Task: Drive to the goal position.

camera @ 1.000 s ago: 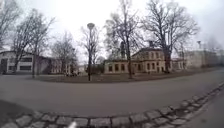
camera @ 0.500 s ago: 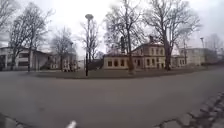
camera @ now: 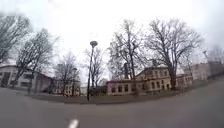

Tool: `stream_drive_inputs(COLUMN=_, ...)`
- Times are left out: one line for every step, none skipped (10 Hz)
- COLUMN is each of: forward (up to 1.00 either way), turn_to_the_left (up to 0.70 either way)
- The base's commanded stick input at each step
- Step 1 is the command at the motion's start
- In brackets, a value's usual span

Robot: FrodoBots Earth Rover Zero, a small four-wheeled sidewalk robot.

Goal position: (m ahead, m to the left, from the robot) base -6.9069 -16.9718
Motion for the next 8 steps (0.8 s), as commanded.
stream_drive_inputs(forward=1.00, turn_to_the_left=0.40)
stream_drive_inputs(forward=1.00, turn_to_the_left=0.40)
stream_drive_inputs(forward=1.00, turn_to_the_left=0.40)
stream_drive_inputs(forward=1.00, turn_to_the_left=0.40)
stream_drive_inputs(forward=1.00, turn_to_the_left=0.40)
stream_drive_inputs(forward=1.00, turn_to_the_left=0.40)
stream_drive_inputs(forward=1.00, turn_to_the_left=0.40)
stream_drive_inputs(forward=1.00, turn_to_the_left=0.40)
